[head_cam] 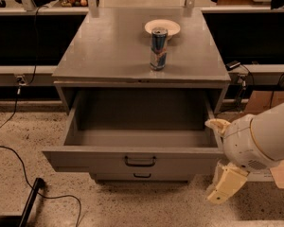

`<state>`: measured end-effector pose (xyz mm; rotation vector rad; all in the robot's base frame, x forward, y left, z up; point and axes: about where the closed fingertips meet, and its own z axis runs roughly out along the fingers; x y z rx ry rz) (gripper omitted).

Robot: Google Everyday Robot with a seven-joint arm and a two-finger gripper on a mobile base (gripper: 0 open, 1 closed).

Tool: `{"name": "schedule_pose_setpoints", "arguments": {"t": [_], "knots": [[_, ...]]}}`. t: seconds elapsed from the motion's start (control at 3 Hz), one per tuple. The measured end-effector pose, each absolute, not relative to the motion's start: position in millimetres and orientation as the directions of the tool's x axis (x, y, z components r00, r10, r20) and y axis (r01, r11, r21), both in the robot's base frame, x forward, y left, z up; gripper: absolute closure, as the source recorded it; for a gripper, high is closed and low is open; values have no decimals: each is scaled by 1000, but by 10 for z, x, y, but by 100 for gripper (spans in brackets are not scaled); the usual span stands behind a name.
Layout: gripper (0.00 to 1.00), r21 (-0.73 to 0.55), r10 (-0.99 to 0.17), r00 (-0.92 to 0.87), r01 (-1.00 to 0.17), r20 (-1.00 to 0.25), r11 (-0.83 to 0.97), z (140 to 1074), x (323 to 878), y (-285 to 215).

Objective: Close top drawer

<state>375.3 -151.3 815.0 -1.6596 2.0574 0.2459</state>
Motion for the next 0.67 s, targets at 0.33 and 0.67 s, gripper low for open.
{"name": "schedule_pose_setpoints", "arguments": {"t": [0.33, 0.67], "knots": [[0, -117, -874, -174, -961, -453, 252, 7829, 3829, -1463], [17, -85, -845, -185, -962, -501, 261, 7407, 3889, -1405]]}}
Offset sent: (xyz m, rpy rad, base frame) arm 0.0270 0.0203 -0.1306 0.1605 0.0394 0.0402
